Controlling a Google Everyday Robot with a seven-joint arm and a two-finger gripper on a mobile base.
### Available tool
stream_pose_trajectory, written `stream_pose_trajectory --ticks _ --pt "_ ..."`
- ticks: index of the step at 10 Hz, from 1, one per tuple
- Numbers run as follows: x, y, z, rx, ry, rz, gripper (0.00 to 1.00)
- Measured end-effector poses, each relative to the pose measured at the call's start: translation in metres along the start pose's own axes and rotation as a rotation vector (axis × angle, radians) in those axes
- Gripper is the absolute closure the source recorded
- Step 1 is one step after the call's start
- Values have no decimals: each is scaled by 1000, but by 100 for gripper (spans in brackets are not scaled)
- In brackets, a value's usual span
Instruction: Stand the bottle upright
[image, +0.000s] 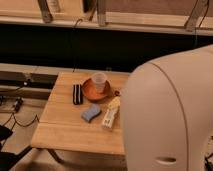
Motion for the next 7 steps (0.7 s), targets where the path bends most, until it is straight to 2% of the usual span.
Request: stream_pose_trajectory --ticks 4,7 --pt "12 -28 38 8 -39 56 20" --pt "23 -35 64 -14 -54 114 20"
